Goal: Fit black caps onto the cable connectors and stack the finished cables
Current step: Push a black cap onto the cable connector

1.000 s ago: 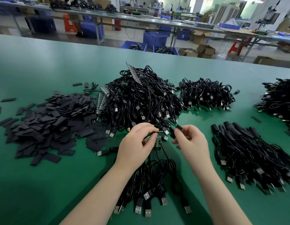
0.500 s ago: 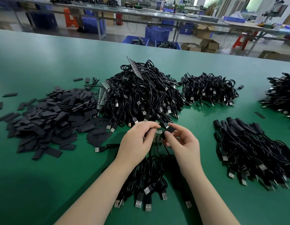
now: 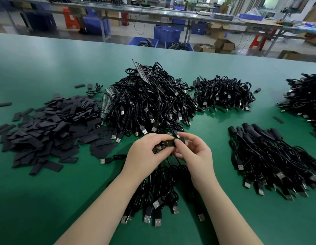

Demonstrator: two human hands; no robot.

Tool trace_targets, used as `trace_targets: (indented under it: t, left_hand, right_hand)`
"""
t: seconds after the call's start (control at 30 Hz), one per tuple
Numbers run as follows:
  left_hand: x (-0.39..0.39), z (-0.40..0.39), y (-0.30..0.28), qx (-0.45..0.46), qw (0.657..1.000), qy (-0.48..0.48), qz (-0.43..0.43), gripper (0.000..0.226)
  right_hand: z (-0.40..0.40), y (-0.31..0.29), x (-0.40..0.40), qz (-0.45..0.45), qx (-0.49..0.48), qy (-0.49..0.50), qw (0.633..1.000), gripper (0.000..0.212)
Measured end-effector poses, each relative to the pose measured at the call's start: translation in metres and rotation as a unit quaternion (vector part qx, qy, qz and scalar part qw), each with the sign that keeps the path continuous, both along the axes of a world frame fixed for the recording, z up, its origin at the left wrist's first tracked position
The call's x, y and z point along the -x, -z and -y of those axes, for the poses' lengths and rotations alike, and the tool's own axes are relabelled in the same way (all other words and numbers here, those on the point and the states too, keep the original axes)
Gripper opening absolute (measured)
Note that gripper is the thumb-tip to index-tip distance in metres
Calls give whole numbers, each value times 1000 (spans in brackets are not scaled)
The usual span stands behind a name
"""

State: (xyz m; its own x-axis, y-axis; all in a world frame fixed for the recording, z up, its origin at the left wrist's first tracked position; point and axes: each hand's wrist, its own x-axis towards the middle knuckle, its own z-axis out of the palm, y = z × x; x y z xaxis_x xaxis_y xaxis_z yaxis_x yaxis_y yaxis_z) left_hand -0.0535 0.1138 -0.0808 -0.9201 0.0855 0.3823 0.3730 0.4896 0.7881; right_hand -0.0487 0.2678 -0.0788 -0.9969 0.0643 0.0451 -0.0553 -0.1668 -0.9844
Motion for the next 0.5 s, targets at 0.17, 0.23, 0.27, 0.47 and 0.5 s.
trace_targets:
  t: [0.17, 0.23, 0.27, 0.47, 0.5]
  left_hand:
    - [2, 3, 1, -50, 999, -2, -3, 27]
    - [3, 3, 0, -71, 997, 18, 8, 29]
    - [3, 3, 0, -80, 996, 28, 12, 31]
    - [5, 4, 4, -93, 995, 46, 13, 31]
    - [5, 4, 4, -91, 995, 48, 14, 30]
  right_hand:
    - [0, -2, -2, -5, 7, -42, 999, 26]
    - [1, -4, -3, -6, -1, -34, 999, 27]
    - [1, -4, -3, -9, -8, -27, 1000, 28]
    - [1, -8, -5, -54, -57, -1, 997, 30]
    - [1, -8, -5, -57, -63, 3, 996, 29]
